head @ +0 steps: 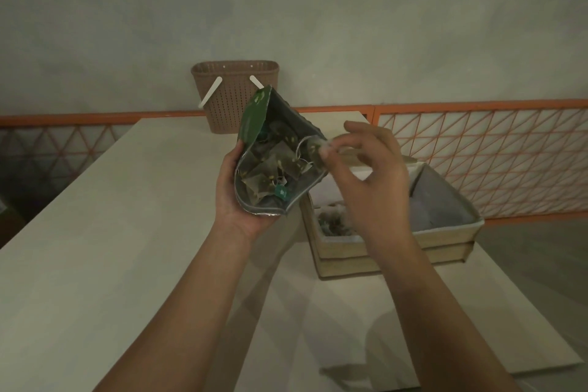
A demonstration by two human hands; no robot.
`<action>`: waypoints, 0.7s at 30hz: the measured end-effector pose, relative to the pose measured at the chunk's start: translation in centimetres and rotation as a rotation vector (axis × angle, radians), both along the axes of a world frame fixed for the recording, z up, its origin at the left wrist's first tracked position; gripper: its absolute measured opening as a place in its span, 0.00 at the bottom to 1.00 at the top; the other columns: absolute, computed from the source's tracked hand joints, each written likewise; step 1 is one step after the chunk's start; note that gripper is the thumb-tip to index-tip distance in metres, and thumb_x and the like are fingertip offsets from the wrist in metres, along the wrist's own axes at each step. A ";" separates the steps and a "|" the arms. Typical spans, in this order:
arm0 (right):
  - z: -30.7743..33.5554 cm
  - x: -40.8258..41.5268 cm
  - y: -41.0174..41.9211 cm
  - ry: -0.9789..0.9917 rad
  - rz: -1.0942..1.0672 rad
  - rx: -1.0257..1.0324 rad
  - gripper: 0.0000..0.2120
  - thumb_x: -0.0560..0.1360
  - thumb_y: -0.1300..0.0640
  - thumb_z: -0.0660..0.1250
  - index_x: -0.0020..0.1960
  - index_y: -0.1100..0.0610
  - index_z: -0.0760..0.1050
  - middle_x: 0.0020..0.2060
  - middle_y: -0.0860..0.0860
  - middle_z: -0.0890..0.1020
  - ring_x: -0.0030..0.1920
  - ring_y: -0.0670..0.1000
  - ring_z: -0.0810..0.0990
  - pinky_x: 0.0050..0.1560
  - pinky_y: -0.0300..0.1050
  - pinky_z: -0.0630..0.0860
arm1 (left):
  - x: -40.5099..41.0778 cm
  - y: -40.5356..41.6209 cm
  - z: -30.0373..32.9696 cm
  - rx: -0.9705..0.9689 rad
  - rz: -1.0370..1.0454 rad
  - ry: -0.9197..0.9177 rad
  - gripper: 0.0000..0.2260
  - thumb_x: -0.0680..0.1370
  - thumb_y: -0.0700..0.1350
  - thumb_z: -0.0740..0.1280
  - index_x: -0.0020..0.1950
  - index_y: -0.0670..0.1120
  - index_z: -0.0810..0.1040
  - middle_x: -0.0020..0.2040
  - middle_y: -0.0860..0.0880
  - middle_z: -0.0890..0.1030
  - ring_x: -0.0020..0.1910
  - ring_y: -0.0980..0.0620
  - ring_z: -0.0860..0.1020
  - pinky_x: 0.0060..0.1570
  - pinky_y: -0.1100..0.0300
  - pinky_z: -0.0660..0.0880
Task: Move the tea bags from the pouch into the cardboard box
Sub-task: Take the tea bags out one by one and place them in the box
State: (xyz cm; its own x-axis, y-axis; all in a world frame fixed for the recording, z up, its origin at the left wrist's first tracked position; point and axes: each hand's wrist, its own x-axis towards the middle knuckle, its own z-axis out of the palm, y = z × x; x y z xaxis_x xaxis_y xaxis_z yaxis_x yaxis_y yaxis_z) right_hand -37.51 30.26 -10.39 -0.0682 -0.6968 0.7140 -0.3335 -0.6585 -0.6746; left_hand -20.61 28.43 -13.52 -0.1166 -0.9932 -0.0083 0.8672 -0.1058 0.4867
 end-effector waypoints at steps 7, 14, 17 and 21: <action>1.4 -3.2 0.3 -0.325 0.069 0.076 0.09 0.76 0.62 0.69 0.44 0.51 0.72 0.41 0.46 0.81 0.43 0.46 0.81 0.43 0.37 0.77 | -0.3 -0.2 0.0 -0.019 0.011 0.015 0.22 0.80 0.60 0.61 0.53 0.45 0.87 0.56 0.42 0.84 0.49 0.39 0.85 0.51 0.46 0.83; -2.1 -5.3 -3.1 0.296 -0.062 0.491 0.04 0.73 0.58 0.73 0.42 0.51 0.80 0.42 0.44 0.83 0.43 0.40 0.79 0.42 0.35 0.72 | -0.5 -0.2 0.1 -0.015 0.055 -0.004 0.22 0.81 0.59 0.61 0.49 0.45 0.88 0.53 0.43 0.86 0.47 0.41 0.86 0.52 0.45 0.82; -2.3 -5.4 -3.4 0.375 -0.070 0.582 0.04 0.76 0.57 0.70 0.50 0.53 0.82 0.46 0.44 0.81 0.44 0.43 0.77 0.49 0.39 0.75 | -0.6 -0.1 0.2 -0.021 0.056 -0.019 0.22 0.81 0.59 0.60 0.49 0.45 0.88 0.53 0.44 0.86 0.47 0.42 0.86 0.52 0.46 0.81; -2.4 -5.4 -3.5 0.511 0.045 0.725 0.15 0.77 0.53 0.69 0.64 0.51 0.78 0.59 0.46 0.79 0.51 0.46 0.77 0.51 0.37 0.71 | -0.5 0.0 0.1 -0.016 0.050 -0.029 0.22 0.81 0.59 0.60 0.50 0.46 0.88 0.53 0.44 0.86 0.47 0.42 0.86 0.50 0.46 0.83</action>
State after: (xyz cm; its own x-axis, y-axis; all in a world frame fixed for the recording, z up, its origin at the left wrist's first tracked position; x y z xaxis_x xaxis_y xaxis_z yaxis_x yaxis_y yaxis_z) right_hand -42.95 26.80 -12.76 0.1762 -0.9838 0.0320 -0.6925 -0.1470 -0.7062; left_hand -21.09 28.42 -13.39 -0.0666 -0.9978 0.0051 0.8565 -0.0546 0.5133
